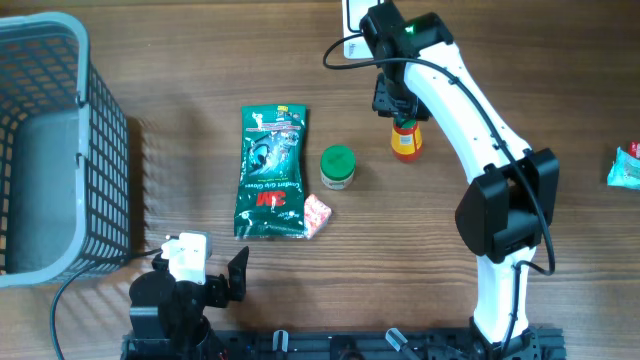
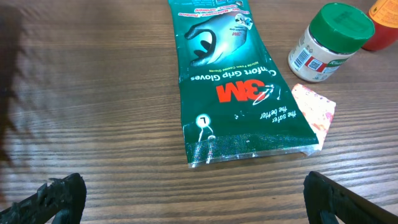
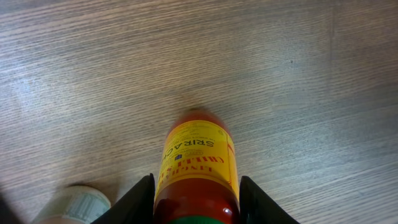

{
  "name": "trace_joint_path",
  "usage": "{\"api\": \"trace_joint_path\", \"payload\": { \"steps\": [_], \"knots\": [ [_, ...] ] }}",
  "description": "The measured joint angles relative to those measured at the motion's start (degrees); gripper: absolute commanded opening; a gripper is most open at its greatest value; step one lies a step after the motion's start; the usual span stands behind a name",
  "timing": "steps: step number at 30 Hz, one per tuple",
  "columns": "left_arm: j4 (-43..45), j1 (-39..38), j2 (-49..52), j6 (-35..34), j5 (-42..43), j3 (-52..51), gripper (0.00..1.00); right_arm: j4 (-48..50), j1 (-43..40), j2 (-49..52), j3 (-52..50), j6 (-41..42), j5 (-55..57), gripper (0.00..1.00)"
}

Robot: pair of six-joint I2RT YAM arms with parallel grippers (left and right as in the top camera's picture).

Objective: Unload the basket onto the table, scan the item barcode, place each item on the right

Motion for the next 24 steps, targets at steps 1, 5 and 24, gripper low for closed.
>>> {"api": "trace_joint_path", "payload": {
  "steps": [1,5,24],
  "knots": [
    [0.0,0.0,0.0,0.0,0.0,0.0,1.0,-0.1,0.0,-0.1,0.0,0.0,-0.2,0.26],
    [0.0,0.0,0.0,0.0,0.0,0.0,1.0,-1.6,0.0,-0.5,-0.4,0.0,-1.3,0.25],
    [0.0,0.0,0.0,0.0,0.0,0.0,1.0,-4.3,0.1,-12.7,-3.1,3.1,-5.4,0.21]
  ]
}}
